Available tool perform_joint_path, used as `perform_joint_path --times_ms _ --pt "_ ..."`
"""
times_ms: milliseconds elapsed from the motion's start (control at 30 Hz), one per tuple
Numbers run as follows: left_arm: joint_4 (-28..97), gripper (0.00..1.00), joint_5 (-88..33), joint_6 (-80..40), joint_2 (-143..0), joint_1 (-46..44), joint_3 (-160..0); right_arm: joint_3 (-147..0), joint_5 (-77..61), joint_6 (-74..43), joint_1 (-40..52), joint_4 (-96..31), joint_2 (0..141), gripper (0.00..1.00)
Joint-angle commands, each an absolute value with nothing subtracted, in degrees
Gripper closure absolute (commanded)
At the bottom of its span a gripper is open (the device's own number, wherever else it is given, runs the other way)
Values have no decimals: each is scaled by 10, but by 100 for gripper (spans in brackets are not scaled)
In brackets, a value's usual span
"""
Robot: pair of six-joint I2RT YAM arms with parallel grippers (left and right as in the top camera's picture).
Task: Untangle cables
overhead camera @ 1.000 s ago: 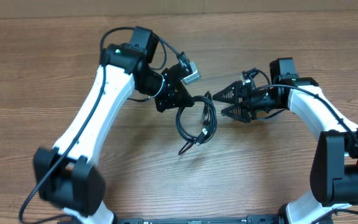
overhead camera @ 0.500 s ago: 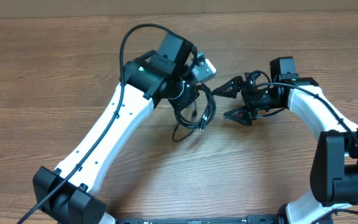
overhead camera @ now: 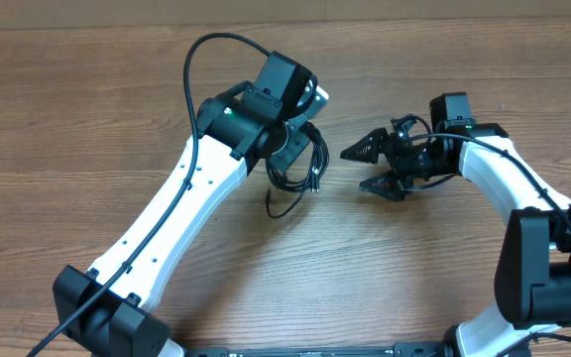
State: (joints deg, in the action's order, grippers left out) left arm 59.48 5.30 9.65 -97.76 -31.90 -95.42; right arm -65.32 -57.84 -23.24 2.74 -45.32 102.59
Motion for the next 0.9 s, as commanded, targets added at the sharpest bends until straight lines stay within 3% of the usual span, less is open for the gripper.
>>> perform_joint_path --times_ms 0,67,200,567,667,767,867 --pt "590 96 69 39 -967 -322 -966 -663 -635 -126 33 -460 1011 33" --pt "588 96 65 38 -967 -322 -966 -663 -664 -88 34 -470 1011 37" --pt "590 96 64 36 -967 -322 -965 -663 -694 -41 42 -479 1011 37" --pt "611 96 23 37 -973 -322 -965 -663 -691 -40 75 -445 1011 37" --pt "613 96 5 37 -973 -322 -965 -663 -691 -45 78 -432 1011 41" --pt "615 96 -28 36 -974 -322 -965 -663 -691 -47 78 -421 1011 54" --pt "615 96 -45 36 -975 -322 -963 -663 -691 -46 78 -421 1011 61"
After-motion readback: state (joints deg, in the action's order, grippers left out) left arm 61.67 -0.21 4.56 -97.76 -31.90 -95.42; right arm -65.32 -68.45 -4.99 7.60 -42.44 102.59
